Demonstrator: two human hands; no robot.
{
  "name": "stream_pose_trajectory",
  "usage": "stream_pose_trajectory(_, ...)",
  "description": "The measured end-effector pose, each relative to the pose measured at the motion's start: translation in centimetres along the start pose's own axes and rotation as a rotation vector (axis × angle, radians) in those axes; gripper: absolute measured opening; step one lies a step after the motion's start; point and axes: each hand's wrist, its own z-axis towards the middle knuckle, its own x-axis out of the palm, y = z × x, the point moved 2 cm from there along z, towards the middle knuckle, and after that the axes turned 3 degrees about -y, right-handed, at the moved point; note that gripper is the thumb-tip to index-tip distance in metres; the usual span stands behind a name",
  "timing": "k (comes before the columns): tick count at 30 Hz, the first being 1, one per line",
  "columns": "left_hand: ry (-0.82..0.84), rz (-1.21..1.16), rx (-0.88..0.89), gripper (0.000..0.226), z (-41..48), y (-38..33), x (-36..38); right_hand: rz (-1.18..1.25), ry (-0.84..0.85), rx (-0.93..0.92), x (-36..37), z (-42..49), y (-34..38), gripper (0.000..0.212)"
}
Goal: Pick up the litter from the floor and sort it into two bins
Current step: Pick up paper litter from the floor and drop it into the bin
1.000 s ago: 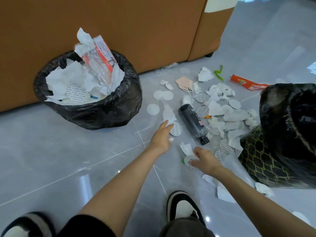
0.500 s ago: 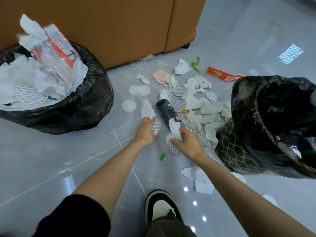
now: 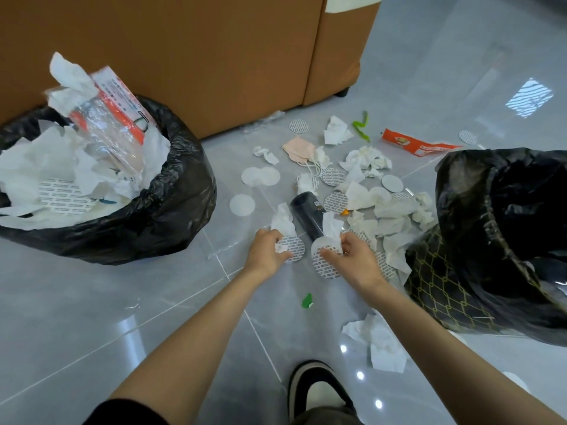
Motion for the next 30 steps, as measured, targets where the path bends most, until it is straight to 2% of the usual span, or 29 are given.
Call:
stream_pose_trajectory(4,-0.077,-0.143,-0.001,0.020,-0.6,-0.1,-1.4,0.154,-0.012,0.001,0.5,-0.1,1.3,0.010)
stream_pose_trajectory(7,-0.149,-0.318,-0.061,0.021,-1.8,-1.0,-3.5,0.164,-0.069,-0.036,0.7,-0.4,2.6,0.005)
stream_pose_trajectory(10,-0.234,-0.420,-0.054,0.020,-2.9,-2.3,-7.0,0.184,-0.088,-0.100,1.1,-1.0,5.2,0.008)
stream_pose_trajectory(14,-0.343,-0.520,0.049,0.014,-5.0,-4.8,-12.1,0.227,-0.086,-0.212,1.1,-2.1,9.6,0.019)
stream_pose_trajectory(17,-0.421,-0.500,0.127,0.022,-6.9,-6.2,-15.9,0.277,-0.033,-0.269,1.6,-2.9,12.8,0.023)
stream_pose_trajectory(19,-0.477,-0.483,0.145,0.021,-7.9,-6.6,-18.4,0.338,0.043,-0.300,2.4,-3.4,14.8,0.016)
stream_pose_trajectory(25,-0.680,-0.490,0.028,0.024,-9.5,-3.4,-25.7,0.404,0.228,-0.327,7.6,-5.0,20.7,0.017)
stream_pose_trajectory(30,-0.815,-0.469,-0.017,0.023,-10.7,0.4,-29.4,0.353,0.283,-0.377,12.7,-5.2,24.2,0.017)
